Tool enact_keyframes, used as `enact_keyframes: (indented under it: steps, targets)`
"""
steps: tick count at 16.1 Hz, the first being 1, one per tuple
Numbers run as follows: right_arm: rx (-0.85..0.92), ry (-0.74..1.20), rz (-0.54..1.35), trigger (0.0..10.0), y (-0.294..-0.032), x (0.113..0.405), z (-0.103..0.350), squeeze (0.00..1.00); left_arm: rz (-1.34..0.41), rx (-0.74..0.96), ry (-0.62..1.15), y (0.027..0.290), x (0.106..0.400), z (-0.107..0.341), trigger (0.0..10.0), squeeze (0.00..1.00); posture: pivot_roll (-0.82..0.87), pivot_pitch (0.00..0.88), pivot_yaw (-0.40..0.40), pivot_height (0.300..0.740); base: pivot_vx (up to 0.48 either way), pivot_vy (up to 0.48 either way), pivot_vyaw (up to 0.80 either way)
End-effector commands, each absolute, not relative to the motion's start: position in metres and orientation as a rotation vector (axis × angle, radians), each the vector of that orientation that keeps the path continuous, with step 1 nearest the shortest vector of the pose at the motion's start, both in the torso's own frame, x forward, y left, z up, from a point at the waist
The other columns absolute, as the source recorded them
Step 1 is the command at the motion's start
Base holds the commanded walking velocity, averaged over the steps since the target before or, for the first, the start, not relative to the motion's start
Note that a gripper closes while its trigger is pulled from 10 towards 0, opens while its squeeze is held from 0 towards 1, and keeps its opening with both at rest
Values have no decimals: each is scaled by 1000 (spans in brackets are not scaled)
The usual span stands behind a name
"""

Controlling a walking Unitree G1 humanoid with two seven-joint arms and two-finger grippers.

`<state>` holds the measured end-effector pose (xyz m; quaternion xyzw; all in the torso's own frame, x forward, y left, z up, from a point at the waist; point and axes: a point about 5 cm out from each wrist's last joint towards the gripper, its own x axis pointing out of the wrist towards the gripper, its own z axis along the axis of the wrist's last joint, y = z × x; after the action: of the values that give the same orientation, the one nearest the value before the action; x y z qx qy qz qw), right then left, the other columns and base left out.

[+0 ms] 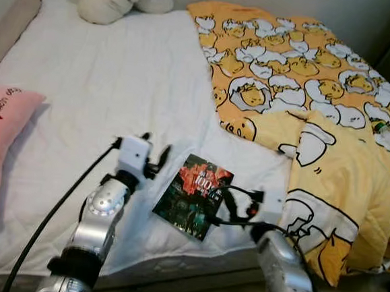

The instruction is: Clean up the room

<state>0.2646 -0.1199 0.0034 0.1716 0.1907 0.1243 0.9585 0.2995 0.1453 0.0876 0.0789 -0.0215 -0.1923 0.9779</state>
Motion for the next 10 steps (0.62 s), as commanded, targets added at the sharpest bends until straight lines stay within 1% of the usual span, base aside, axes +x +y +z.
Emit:
enact_keyframes:
  steps: [1,2,4,5,6,9,10]
  targets:
    - [369,448,286,10000,-112,257,-7,0,-385,161,-2,152,293,82,10000,0,210,0,-46,740,0,0,0]
    - [431,465,303,10000,-101,257,-9,0,-366,159,11,162,285,83,10000,0,235,0,-53,740,0,0,0]
    - [437,459,310,10000,-98,255,-8,0,-363,160,9,166,280,85,10000,0,243,0,-53,740,0,0,0]
    - [434,445,337,10000,-94,247,-7,0,-369,174,8,170,273,87,10000,0,249,0,-53,740,0,0,0]
    - [411,458,395,10000,-91,233,-15,0,-376,200,7,172,265,89,10000,0,257,0,-48,740,0,0,0]
    - [373,468,468,10000,-84,218,-28,0,-378,246,1,175,256,92,10000,0,264,0,-26,740,0,0,0]
    - [332,465,472,10000,-83,212,-31,0,-386,267,-6,175,252,94,10000,0,263,0,-23,740,0,0,0]
